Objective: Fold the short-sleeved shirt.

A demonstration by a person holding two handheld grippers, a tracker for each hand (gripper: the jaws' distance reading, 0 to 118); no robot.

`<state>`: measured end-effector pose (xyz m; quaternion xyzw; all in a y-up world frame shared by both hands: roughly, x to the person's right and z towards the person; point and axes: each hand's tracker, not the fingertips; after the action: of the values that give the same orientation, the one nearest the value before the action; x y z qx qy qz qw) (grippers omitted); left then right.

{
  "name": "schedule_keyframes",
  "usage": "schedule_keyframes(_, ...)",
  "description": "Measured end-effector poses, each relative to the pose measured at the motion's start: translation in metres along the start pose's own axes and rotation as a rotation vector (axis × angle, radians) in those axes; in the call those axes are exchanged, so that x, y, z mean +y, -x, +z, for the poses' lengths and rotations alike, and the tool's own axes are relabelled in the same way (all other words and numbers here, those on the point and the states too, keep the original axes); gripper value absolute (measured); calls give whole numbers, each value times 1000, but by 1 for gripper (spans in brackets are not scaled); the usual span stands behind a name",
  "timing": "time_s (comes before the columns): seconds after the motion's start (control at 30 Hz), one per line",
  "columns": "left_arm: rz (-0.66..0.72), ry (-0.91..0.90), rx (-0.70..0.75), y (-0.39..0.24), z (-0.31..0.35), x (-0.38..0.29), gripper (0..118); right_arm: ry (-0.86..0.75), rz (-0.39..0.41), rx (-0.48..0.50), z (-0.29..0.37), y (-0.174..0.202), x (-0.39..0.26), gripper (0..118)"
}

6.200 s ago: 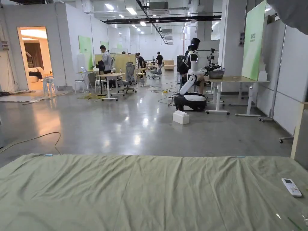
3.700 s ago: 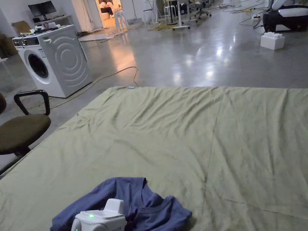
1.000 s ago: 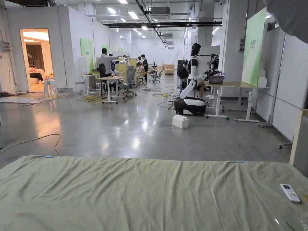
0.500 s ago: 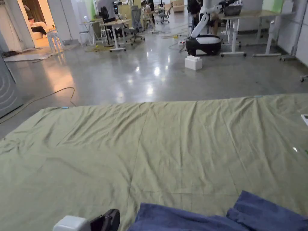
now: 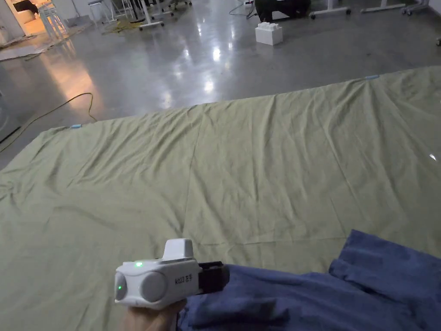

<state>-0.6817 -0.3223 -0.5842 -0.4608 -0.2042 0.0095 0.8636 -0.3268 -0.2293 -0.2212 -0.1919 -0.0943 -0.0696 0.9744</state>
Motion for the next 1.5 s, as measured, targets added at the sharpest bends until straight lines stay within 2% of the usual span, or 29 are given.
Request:
schedule_keyframes(0.1,5,40,65,8,-30,10,73,26,-21,-25,0,-10,-5,0)
schedule_keyframes(0.2,46,90,28,14,-52,9,61,58,-30,-57,-1,-16,-9,0)
schedule_keyframes(0.3,-53,103,81,4,-58,4,48,79,-21,-82,0,-19,-12,0)
schedule_keyframes(0.33,-61,108,99,-1,-56,4,21,88,-21,-84,-1,-20,-13,0)
schedule_keyframes(0.37,-70,113,93,-5,-54,6,5,94,-22,-86,-2,-21,-13,0)
schedule_keyframes(0.43,-52,127,83,-13,-59,8,5,108,-30,-84,-8,-26,-15,0)
schedule_keyframes(0.53,-143,169,151,-25,-73,4,5,116,-6,-63,-30,-30,-3,1)
schedule_keyframes(0.63,-121,200,138,-22,-77,10,5,180,63,5,-81,-44,24,24)
schedule_keyframes(0.67,-106,215,125,-20,-76,12,5,241,80,33,-108,-51,36,24)
schedule_keyframes(0.7,-86,224,115,-16,-76,15,5,272,91,48,-131,-57,43,52)
schedule_keyframes(0.73,-69,231,108,-14,-77,15,5,296,97,62,-157,-64,49,84)
schedule_keyframes(0.77,-60,236,104,-13,-77,17,5,337,116,99,-184,-71,54,95)
schedule_keyframes(0.8,-54,242,103,-13,-78,18,5,370,129,123,-207,-77,60,93)
schedule_keyframes(0.87,-39,277,108,-14,-82,25,5,504,208,39,-249,-84,59,88)
schedule_keyframes(0.93,-35,314,117,-16,-85,30,5,573,284,55,-285,-89,53,88)
schedule_keyframes(1.0,-54,330,122,-16,-89,33,5,678,311,63,-312,-95,44,88)
schedule_keyframes(1.1,-62,340,115,-14,-90,34,5,819,277,72,-345,-103,25,88)
schedule_keyframes(1.2,-27,334,90,-7,-89,34,5,828,237,49,-357,-104,6,86)
schedule_keyframes(1.23,-12,330,86,-5,-89,34,5,784,274,30,-349,-97,6,81)
schedule_keyframes(1.27,-6,327,84,-4,-89,33,5,759,307,30,-341,-91,8,69)
schedule_keyframes(1.3,-3,324,83,-4,-89,33,5,742,319,65,-335,-88,10,53)
schedule_keyframes(1.33,-7,322,84,-5,-88,32,5,744,329,96,-330,-82,11,30)
schedule_keyframes(1.37,-17,318,87,-7,-88,31,5,753,335,105,-328,-81,11,14)
schedule_keyframes(1.4,-24,314,90,-8,-86,30,5,758,318,108,-329,-80,13,3)
schedule_keyframes(1.5,-37,258,82,-7,-76,23,5,731,303,98,-323,-80,22,2)
